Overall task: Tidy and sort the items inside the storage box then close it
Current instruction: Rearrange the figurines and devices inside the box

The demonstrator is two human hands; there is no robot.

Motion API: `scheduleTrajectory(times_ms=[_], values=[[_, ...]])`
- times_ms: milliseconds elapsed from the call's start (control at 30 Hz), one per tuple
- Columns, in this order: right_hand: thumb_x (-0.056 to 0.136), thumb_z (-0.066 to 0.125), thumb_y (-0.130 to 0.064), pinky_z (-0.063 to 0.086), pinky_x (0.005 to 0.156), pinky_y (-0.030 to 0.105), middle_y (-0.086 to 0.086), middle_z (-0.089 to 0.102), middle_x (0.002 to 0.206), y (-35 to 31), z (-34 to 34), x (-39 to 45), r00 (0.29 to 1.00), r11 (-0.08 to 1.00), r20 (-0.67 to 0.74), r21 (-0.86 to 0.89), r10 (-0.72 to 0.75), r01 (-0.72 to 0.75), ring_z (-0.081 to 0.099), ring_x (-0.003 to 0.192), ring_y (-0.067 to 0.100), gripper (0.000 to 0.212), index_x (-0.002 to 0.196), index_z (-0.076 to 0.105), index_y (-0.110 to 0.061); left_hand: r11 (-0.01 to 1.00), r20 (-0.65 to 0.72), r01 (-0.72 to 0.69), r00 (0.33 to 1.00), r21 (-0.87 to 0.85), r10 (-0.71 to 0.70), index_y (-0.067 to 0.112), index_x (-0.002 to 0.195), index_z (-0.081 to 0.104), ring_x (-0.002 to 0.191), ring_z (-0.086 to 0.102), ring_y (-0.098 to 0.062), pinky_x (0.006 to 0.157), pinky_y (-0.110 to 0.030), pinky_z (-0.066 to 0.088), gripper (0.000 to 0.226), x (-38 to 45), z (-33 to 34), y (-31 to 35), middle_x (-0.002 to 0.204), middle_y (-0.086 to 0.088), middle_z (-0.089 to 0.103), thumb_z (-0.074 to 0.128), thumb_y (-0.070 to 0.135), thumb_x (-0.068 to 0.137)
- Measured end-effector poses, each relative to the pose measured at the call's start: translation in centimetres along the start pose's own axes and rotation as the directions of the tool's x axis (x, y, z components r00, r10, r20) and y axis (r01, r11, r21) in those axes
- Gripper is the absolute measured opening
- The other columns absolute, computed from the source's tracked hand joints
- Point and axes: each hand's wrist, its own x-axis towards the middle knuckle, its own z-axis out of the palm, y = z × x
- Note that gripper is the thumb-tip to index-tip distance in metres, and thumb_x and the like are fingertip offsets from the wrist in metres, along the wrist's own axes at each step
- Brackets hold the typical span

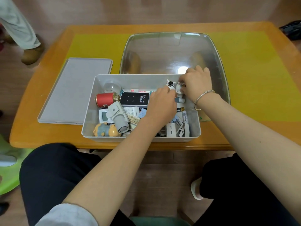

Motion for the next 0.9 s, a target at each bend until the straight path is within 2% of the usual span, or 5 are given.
scheduleTrajectory(times_ms=[167,333,500,633,900], values=[[0.087,0.055,-0.012,0.027,0.086,0.037,0.005,0.061,0.105,0.2,-0.1,0.1,0.998,0.998,-0.007,0.032,-0.062,0.062,0.045,0.104,0.030,0.026,0.106,0.070,-0.021,0.994,0.283,-0.085,0.957,0.068,0.063,0.013,0.128,0.053,0.121,0.047,-0.023,0.105,-0.048,0.027,0.039,-0.5,1.1,0.5,0.137,-0.003,0.048,0.028,0.030,0.101],[0.088,0.056,-0.012,0.027,0.088,0.038,0.007,0.060,0.107,0.6,-0.2,0.0,0.997,0.996,0.007,0.047,-0.071,0.070,0.046,0.106,0.030,0.027,0.109,0.070,-0.022,0.993,0.407,-0.079,0.913,0.090,0.035,0.012,0.143,0.039,0.140,0.028,-0.020,0.112,-0.057,0.013,0.050,-0.5,1.8,0.6,0.157,-0.002,0.024,0.023,0.038,0.103],[0.087,0.057,-0.012,0.027,0.089,0.038,0.006,0.062,0.107,0.8,0.0,0.0,0.998,0.998,0.017,0.009,-0.067,0.067,0.046,0.106,0.030,0.026,0.109,0.069,-0.021,0.989,0.424,-0.074,0.906,0.126,0.014,0.013,0.147,0.033,0.143,0.021,-0.021,0.112,-0.057,0.009,0.054,-0.2,1.9,0.9,0.158,-0.003,0.019,0.022,0.041,0.103],[0.087,0.060,-0.025,0.028,0.088,0.038,0.005,0.062,0.108,0.9,0.1,0.2,0.995,0.995,0.017,-0.014,-0.098,0.098,0.047,0.106,0.030,0.022,0.107,0.068,-0.020,0.981,0.388,-0.084,0.922,0.173,0.010,0.017,0.148,0.031,0.141,0.023,-0.024,0.112,-0.055,0.010,0.055,-0.4,2.1,1.2,0.154,-0.006,0.025,0.024,0.045,0.102],[0.090,0.057,-0.022,0.025,0.075,0.033,0.004,0.068,0.099,1.1,0.1,0.9,0.987,0.986,-0.017,0.054,-0.160,0.161,0.050,0.100,0.028,0.019,0.099,0.073,-0.023,0.982,0.412,-0.057,0.911,0.177,-0.022,0.013,0.152,0.021,0.144,0.018,-0.024,0.113,-0.056,0.012,0.065,-0.5,2.0,1.2,0.158,-0.007,0.018,0.022,0.054,0.100]])
